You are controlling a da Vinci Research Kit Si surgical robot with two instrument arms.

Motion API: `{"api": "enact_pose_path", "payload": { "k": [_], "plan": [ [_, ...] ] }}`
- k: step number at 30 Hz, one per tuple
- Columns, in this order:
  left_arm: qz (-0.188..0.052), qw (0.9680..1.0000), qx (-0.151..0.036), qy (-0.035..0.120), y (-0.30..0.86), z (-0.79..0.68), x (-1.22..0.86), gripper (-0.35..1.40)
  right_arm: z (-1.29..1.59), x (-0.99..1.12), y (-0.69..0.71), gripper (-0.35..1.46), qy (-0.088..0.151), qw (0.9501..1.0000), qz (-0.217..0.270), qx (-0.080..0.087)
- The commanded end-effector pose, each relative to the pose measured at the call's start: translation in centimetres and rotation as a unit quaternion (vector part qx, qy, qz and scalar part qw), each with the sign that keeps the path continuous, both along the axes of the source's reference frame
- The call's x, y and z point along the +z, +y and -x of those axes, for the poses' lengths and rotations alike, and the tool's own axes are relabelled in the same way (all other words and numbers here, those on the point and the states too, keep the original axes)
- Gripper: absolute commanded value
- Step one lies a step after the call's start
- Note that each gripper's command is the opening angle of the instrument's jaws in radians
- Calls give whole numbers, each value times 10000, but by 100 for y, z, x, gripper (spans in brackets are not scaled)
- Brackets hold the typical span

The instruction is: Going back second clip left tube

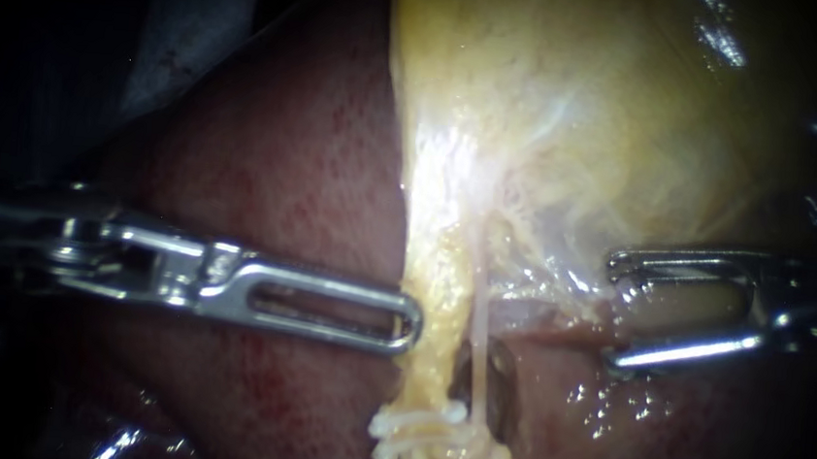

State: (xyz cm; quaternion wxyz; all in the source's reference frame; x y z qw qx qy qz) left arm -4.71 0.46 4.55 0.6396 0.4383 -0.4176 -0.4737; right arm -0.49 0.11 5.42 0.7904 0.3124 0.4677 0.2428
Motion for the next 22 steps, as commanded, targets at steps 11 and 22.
{"api": "enact_pose_path", "payload": {
  "k": [11,22],
  "plan": [
    [10,10000,20,10,9,1,8,-35,0,-1,-1,58,1,10000,-1,-1],
    [8,10000,19,9,9,0,7,-35,0,-4,-1,58,9,10000,19,-14]
  ]
}}
